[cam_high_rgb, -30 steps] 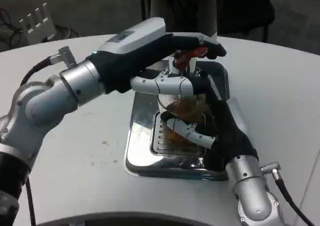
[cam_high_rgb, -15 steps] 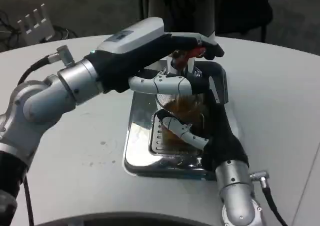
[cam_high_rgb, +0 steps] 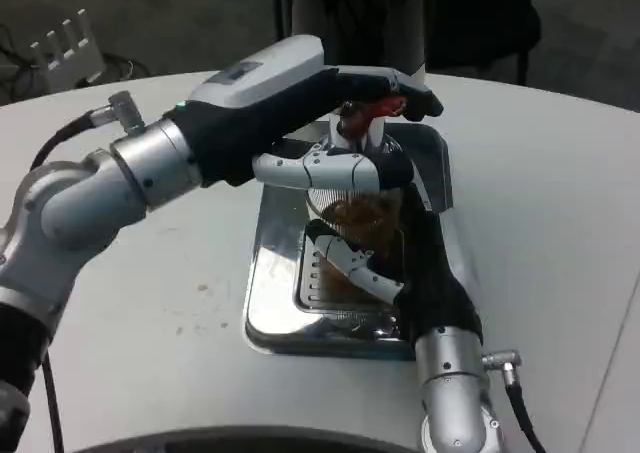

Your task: Grasp the cup under the faucet to collect the drink, then remove the cup.

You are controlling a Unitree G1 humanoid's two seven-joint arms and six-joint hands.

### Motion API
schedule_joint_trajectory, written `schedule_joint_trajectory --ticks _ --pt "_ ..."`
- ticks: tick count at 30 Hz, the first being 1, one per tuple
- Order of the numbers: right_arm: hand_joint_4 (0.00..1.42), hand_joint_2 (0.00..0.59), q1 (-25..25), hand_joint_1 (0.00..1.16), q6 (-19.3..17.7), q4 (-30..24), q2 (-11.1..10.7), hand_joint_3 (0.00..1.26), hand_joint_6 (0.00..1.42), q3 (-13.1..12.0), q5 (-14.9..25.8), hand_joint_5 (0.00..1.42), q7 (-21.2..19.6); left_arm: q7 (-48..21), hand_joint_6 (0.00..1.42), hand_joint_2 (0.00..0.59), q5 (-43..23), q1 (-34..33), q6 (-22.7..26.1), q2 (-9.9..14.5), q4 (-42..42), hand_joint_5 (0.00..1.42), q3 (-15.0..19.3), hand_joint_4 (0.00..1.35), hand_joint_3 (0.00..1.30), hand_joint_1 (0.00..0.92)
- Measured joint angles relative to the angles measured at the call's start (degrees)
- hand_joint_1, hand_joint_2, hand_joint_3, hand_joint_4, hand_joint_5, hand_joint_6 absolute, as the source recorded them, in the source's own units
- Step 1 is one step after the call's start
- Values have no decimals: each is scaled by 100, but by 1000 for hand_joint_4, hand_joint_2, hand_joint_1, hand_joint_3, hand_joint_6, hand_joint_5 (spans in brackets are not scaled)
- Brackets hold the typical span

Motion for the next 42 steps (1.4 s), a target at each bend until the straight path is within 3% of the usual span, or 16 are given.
schedule_joint_trajectory --ticks 16,30,42 --pt "287 209 -75 704 -19 400 23 245 232 368 -153 361 -995 -33 284 138 2 39 -5 143 -109 285 2 313 348 0" --pt "360 217 -162 705 -146 642 25 338 338 460 2 432 -1323 -32 295 118 -42 253 84 390 -276 289 127 275 289 0" --pt "437 217 -162 705 -192 644 25 394 401 532 15 496 -1448 186 337 110 -350 623 140 326 -339 349 572 270 273 0"
